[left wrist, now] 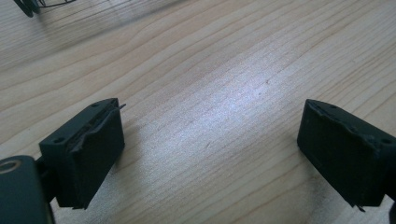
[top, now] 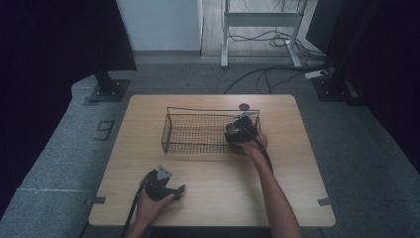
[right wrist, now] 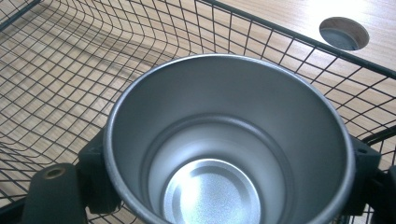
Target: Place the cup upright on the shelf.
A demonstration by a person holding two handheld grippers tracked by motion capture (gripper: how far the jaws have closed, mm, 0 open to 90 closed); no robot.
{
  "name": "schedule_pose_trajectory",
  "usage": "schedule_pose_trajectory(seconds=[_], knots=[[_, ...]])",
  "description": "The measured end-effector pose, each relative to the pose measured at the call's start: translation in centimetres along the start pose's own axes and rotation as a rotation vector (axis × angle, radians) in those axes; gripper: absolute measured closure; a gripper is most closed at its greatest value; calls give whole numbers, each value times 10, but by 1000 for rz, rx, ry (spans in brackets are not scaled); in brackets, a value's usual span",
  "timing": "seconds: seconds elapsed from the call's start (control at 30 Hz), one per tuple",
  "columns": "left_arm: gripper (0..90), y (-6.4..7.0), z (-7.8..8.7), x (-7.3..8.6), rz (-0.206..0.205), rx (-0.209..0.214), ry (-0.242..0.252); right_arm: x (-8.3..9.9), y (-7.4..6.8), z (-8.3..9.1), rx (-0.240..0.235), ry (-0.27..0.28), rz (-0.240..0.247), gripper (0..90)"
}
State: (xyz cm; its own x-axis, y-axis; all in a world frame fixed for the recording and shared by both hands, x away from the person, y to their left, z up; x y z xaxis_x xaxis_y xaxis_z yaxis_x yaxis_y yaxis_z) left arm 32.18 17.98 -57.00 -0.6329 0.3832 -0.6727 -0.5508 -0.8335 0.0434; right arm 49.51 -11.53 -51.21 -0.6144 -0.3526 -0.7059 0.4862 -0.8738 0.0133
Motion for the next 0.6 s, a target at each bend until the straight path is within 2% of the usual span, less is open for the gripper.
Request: schedule_pose_trajectory(seconds=[0.17, 0.6], knots=[[73, 0, 0, 0, 0, 0, 0, 0, 0, 0, 9, -9, -3, 172], [73, 0, 0, 0, 0, 0, 0, 0, 0, 1, -9, -9, 16, 142]])
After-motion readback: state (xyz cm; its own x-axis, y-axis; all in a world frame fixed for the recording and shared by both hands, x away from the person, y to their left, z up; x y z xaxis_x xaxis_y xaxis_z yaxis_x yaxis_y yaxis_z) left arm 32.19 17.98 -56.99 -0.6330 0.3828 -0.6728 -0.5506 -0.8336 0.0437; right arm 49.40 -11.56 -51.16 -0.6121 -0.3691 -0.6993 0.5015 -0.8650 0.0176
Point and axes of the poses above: each handheld gripper's, and its own axes: z roughly backward along the jaws, x roughly out of its underside, y roughly to its right, the point moved 3 cm from there along -z, roughly forward along the jaws, and after that the axes turned 3 degrees about z, right-handed, at the moved point
